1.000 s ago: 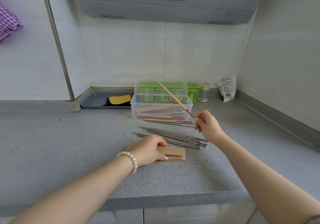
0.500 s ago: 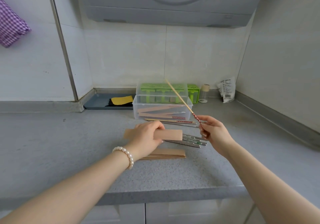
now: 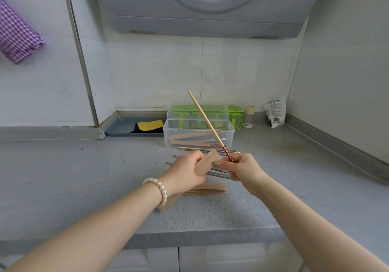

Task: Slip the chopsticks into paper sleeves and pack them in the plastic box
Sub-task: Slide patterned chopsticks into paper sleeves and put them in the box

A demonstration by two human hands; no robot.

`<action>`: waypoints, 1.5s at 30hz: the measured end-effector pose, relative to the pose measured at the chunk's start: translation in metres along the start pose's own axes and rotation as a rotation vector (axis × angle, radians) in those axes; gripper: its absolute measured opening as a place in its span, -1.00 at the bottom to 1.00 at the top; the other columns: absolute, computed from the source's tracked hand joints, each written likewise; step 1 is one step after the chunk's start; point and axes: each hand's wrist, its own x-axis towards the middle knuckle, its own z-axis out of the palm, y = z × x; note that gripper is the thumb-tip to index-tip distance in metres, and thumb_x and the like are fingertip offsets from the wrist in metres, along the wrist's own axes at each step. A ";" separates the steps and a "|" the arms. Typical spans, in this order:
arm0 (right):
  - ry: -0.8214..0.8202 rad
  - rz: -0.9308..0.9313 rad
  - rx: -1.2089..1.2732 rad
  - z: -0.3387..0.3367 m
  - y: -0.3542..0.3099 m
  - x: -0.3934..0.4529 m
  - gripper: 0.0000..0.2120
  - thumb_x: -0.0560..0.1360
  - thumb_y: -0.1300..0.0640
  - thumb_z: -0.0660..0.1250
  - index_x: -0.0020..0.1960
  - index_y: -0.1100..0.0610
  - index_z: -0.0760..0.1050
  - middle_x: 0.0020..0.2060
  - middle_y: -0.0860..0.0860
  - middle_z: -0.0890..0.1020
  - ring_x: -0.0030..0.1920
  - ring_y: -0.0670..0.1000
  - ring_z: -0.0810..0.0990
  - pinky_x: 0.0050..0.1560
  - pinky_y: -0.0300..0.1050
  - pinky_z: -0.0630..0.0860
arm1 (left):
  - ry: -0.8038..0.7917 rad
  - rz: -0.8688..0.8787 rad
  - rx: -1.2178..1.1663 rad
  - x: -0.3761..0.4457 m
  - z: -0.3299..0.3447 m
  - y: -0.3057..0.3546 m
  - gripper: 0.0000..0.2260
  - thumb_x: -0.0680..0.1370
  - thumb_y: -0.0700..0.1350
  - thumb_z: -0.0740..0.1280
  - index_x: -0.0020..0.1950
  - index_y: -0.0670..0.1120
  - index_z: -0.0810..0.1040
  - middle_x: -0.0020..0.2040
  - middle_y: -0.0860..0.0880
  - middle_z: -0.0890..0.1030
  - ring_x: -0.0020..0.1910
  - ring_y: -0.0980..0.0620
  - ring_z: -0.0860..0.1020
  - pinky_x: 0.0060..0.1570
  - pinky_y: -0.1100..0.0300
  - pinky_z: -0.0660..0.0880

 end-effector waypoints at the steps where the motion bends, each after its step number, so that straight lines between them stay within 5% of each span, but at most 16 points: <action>1: -0.004 -0.002 0.014 0.002 0.000 0.001 -0.89 0.41 0.28 0.42 -0.28 0.24 0.53 -0.63 -0.11 0.31 -0.58 -0.10 0.17 -0.53 -0.30 0.17 | -0.008 -0.007 -0.034 0.001 0.000 0.001 -0.72 0.43 -0.16 0.44 0.07 -0.05 0.43 -0.02 -0.01 0.58 -0.07 0.03 0.57 -0.13 0.13 0.58; 5: -0.021 -0.001 0.082 0.009 -0.001 0.001 -0.81 0.43 0.29 0.39 -0.35 0.18 0.50 -0.55 -0.02 0.29 -0.55 -0.08 0.17 -0.50 -0.23 0.14 | -0.101 -0.035 -0.131 0.003 -0.003 0.004 -0.78 0.47 -0.20 0.39 0.03 -0.06 0.41 -0.14 0.02 0.55 -0.36 0.09 0.56 -0.27 0.18 0.55; 11: -0.084 0.005 0.137 0.018 0.004 -0.004 -0.84 0.42 0.29 0.39 -0.32 0.20 0.49 -0.54 -0.02 0.35 -0.54 -0.08 0.19 -0.48 -0.23 0.11 | -0.188 -0.107 -0.410 0.000 -0.004 0.006 -0.83 0.52 -0.24 0.33 0.07 -0.10 0.43 -0.18 -0.06 0.62 -0.41 0.08 0.61 -0.33 0.25 0.55; 13: -0.073 -0.018 0.113 0.021 0.004 -0.006 -0.85 0.45 0.18 0.39 -0.26 0.22 0.53 -0.55 -0.04 0.35 -0.52 -0.07 0.18 -0.48 -0.23 0.12 | -0.187 -0.113 -0.448 -0.001 -0.005 0.005 -0.94 0.57 -0.23 0.25 0.02 -0.12 0.43 -0.25 -0.05 0.60 -0.44 0.09 0.57 -0.38 0.25 0.52; 18: 0.067 -0.078 -0.135 -0.013 -0.015 -0.004 -0.52 0.52 -0.17 0.16 -0.20 0.19 0.63 -0.53 -0.03 0.26 -0.48 -0.05 0.18 -0.44 -0.25 0.19 | -0.221 -0.186 -0.476 -0.002 -0.013 -0.008 -0.95 0.58 -0.19 0.23 -0.06 -0.15 0.40 -0.31 -0.06 0.53 -0.45 0.08 0.49 -0.40 0.23 0.49; 23: 0.165 -0.151 -0.423 -0.062 -0.022 -0.004 -0.78 0.40 0.01 0.42 -0.35 0.11 0.63 -0.63 -0.08 0.17 -0.56 -0.07 0.08 -0.56 -0.29 0.06 | -0.220 -0.219 -0.476 -0.005 -0.024 -0.021 -0.95 0.58 -0.18 0.25 -0.08 -0.12 0.45 -0.29 -0.07 0.57 -0.41 0.07 0.53 -0.35 0.21 0.51; 29: 0.404 -0.339 -0.572 -0.084 -0.022 -0.007 -0.79 0.33 0.05 0.48 -0.42 0.04 0.53 -0.52 -0.02 0.36 -0.46 0.00 0.26 -0.44 -0.18 0.19 | -0.205 -0.209 -0.496 -0.004 -0.025 -0.020 -0.96 0.56 -0.18 0.27 -0.05 -0.15 0.46 -0.29 -0.06 0.59 -0.43 0.09 0.54 -0.34 0.20 0.51; 32: 0.476 -0.482 -0.710 -0.089 -0.018 -0.007 -0.80 0.32 -0.01 0.47 -0.35 0.11 0.60 -0.46 -0.02 0.39 -0.42 0.00 0.32 -0.41 -0.28 0.20 | -0.215 -0.209 -0.500 -0.005 -0.024 -0.015 -0.96 0.57 -0.19 0.27 -0.01 -0.14 0.47 -0.27 -0.06 0.59 -0.42 0.08 0.53 -0.35 0.22 0.51; 40: 0.522 -0.566 -0.593 -0.090 -0.019 -0.007 -0.82 0.33 0.03 0.46 -0.31 0.15 0.61 -0.45 -0.02 0.41 -0.38 -0.13 0.37 -0.41 -0.37 0.23 | -0.199 -0.234 -0.512 -0.004 -0.022 -0.016 -0.90 0.62 -0.17 0.17 0.00 -0.12 0.46 -0.26 -0.09 0.58 -0.42 0.07 0.52 -0.36 0.22 0.50; 45: 0.480 -0.620 -0.623 -0.084 -0.018 -0.009 -0.75 0.27 -0.10 0.40 -0.32 0.10 0.61 -0.45 -0.03 0.41 -0.36 -0.02 0.34 -0.42 -0.33 0.21 | -0.199 -0.228 -0.524 -0.005 -0.022 -0.013 -0.82 0.63 -0.10 0.13 -0.02 -0.15 0.48 -0.28 -0.08 0.56 -0.42 0.08 0.51 -0.37 0.23 0.50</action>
